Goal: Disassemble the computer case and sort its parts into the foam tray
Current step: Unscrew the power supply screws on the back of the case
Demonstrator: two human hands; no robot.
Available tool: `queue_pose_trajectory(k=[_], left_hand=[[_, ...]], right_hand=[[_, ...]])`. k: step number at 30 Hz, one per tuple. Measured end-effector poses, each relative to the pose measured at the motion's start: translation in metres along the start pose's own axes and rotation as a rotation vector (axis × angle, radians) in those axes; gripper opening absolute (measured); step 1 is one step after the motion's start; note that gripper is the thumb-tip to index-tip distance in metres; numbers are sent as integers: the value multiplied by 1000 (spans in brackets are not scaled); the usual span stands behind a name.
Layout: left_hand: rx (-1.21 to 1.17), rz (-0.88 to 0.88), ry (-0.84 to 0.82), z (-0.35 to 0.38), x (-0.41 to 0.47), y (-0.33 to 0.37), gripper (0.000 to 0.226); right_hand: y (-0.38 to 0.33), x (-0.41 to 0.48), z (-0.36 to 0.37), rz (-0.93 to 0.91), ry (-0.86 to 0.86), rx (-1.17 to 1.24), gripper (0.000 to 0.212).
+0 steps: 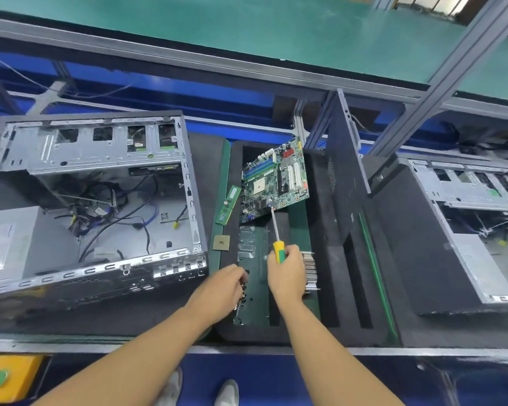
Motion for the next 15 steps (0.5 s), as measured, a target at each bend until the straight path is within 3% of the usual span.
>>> queue_pose_trajectory(k=[8, 15], left_hand=[[-228, -74, 49, -25, -17, 3, 17], [-298, 55, 204, -86, -59, 13, 18]], right_hand=[[-22, -32, 7, 46, -200, 632, 7], [-72, -73, 1, -12, -249, 881, 15]])
Point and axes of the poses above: each hand's wrist, its own x-axis towards the middle knuckle, its own z-axis out of the palm, y = z × x, the point moved 5 cm from there along x, towards the middle knuckle, and after that the axes turned 13 degrees about x, right-handed, at the moved point
